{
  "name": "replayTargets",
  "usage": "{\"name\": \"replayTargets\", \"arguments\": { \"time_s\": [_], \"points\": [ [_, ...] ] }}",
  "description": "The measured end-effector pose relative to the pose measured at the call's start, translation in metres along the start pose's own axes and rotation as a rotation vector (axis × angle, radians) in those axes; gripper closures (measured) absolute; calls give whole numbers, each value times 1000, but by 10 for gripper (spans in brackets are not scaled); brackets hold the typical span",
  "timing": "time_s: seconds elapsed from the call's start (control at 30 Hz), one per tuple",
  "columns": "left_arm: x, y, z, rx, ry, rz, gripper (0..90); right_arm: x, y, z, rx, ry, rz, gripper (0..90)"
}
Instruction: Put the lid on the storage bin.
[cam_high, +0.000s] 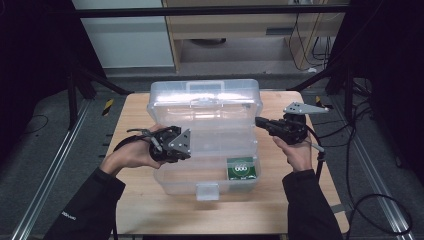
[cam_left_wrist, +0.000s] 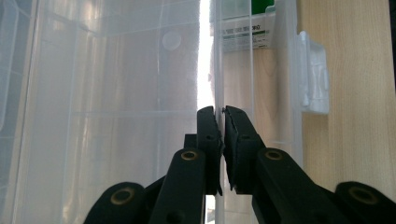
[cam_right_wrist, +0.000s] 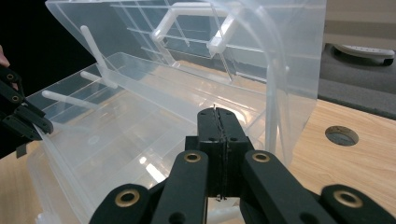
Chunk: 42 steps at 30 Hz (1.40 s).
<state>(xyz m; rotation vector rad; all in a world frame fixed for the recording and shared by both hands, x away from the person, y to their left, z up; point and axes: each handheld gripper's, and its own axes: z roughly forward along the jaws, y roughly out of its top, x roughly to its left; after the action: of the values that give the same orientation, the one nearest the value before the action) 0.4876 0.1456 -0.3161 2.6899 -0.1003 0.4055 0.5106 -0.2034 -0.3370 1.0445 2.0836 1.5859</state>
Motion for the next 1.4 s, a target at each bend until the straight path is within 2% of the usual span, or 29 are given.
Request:
{"name": "replayTargets", "arguments": {
  "time_s": [0.17, 0.3, 0.43, 0.57, 0.7, 0.77, 0.83, 0.9, 1.03, 1.07, 1.13, 1.2, 1.23, 1.33, 1.37, 1.4],
  "points": [
    [-3, -1, 2, -4, -16, -8, 841, 0, 0, 1, 3, -5, -3, 900],
    [-5, -3, 4, -13, -34, 2, 839, -1, -3, 0, 11, 6, 4, 900],
    [-6, -3, 5, -20, -24, 3, 826, 1, -7, 1, 22, 8, -3, 900],
    [-5, -5, 7, -30, -15, -15, 757, 3, -7, 0, 24, 16, -9, 897],
    [-5, -6, 6, -118, -15, -63, 646, 6, -7, -1, 35, 27, -24, 884],
    [-5, -6, 6, -146, -18, -80, 620, 7, -7, -1, 41, 27, -29, 879],
    [-5, -5, 5, -150, -22, -88, 603, 8, -7, -1, 43, 29, -31, 877],
    [-7, -4, 6, -189, -30, -118, 563, 9, -7, -2, 43, 32, -28, 877],
    [-10, -2, 8, -227, -41, -140, 543, 9, -7, -3, 46, 31, -32, 876],
    [-12, 0, 10, -254, -48, -162, 537, 9, -7, -3, 47, 34, -30, 876],
    [-13, 1, 13, -274, -51, -180, 534, 10, -7, -3, 50, 33, -31, 878],
    [-14, 1, 14, -284, -47, -183, 529, 10, -7, -3, 52, 33, -31, 878],
    [-16, 1, 16, -315, -45, -193, 525, 10, -8, -4, 54, 32, -33, 879],
    [-16, 1, 18, -344, -45, -212, 507, 11, -8, -4, 57, 32, -31, 880],
    [-16, 0, 19, -380, -51, -238, 506, 11, -8, -4, 58, 31, -30, 880],
    [-16, 0, 20, -395, -52, -248, 506, 11, -8, -4, 58, 33, -28, 881]
  ]
}}
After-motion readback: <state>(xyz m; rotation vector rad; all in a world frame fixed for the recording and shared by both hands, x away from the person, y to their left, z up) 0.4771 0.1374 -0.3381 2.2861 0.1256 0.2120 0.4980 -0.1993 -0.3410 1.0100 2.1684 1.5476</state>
